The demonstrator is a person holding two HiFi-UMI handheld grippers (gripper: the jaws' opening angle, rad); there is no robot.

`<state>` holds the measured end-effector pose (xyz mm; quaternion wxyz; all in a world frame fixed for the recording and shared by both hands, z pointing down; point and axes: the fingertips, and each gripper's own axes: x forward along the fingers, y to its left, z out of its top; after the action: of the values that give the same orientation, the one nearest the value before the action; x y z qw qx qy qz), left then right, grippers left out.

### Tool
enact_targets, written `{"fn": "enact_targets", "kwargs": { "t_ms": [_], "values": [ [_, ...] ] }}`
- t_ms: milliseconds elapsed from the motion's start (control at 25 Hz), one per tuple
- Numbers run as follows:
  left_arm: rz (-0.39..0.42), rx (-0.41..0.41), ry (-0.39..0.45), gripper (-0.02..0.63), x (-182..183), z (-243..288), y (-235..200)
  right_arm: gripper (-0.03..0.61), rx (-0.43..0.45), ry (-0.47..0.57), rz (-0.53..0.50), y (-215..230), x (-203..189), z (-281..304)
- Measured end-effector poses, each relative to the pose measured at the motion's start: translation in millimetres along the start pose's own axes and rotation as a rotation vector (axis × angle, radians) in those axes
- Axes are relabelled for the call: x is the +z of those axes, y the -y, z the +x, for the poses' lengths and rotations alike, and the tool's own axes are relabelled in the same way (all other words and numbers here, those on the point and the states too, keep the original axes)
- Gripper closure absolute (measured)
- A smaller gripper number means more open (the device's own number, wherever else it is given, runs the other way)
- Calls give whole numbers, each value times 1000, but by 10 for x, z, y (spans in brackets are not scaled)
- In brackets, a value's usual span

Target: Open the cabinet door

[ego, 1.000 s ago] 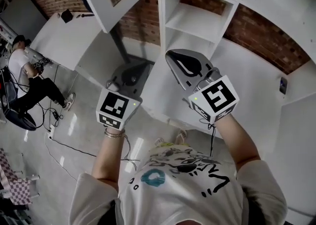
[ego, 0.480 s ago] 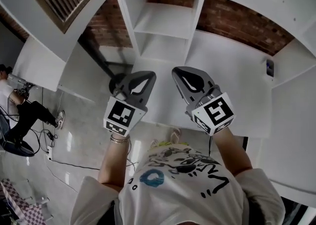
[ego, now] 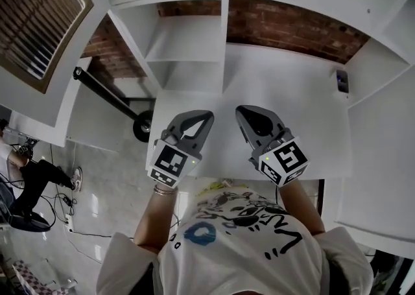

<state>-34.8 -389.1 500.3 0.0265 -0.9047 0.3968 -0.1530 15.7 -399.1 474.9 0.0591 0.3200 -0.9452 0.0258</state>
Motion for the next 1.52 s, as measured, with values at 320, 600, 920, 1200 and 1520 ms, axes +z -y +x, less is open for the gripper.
{"fn": "enact_targets", "kwargs": {
  "t_ms": [320, 600, 920, 1200, 1520],
  "values": [
    [-26, -81, 21, 601, -96, 378, 265, 551, -28, -42, 65, 255, -306, -179],
    [-18, -122, 19, 601, -154, 422, 171, 551, -73, -68, 79, 334, -434, -165],
    [-27, -180, 23, 601, -152, 323, 137, 552, -134, -90, 133, 242, -456, -125],
    [-49, -214, 32, 601, -202, 246, 224, 552, -100, -51, 204, 111, -356, -44],
    [-54, -197, 40, 601, -163, 195, 144, 552, -79, -25, 210, 107, -264, 28]
  ]
}}
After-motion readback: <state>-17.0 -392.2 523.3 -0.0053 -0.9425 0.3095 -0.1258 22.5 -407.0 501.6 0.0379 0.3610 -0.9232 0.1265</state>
